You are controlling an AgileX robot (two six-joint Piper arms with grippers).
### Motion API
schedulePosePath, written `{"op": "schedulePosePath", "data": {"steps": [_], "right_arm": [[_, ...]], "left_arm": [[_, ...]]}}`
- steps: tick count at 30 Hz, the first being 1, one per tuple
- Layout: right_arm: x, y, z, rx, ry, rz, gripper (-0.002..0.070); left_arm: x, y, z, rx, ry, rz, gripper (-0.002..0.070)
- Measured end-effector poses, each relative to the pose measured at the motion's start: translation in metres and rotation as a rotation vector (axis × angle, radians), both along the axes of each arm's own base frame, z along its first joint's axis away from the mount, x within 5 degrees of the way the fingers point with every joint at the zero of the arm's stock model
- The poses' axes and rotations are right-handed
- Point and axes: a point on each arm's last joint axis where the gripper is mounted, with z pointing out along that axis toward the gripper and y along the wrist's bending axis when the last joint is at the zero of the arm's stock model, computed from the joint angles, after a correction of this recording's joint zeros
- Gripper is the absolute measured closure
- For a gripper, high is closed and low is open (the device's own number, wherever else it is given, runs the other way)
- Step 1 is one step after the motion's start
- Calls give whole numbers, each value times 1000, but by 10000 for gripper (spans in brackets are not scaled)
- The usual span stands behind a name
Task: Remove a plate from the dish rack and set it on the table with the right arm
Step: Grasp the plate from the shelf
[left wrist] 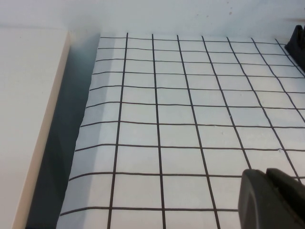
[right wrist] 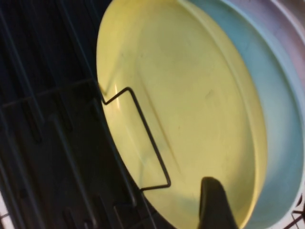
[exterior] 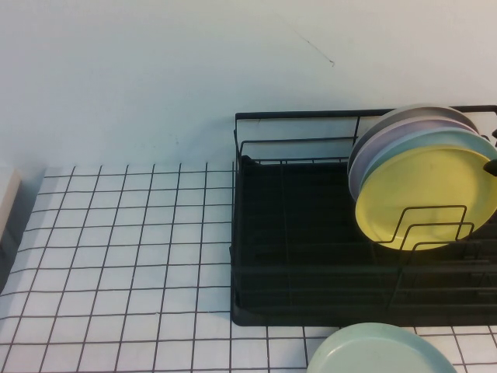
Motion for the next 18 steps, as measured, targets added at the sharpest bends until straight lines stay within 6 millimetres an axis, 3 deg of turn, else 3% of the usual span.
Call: {"op": "schedulePosePath", "data": {"steps": [14,15,16,18], "right_arm": [[39,19,-44,-39,3,24,314],[40,20,-45,-40,2,23,337],[42,20,-47,-42,-4,19,502],[41,20,-44,-57,-10,30,574]], "left_arm": [[0,0,0,0,0,0,678],[0,0,0,0,0,0,678],[0,0,0,0,0,0,678],[0,0,0,0,0,0,678]]}}
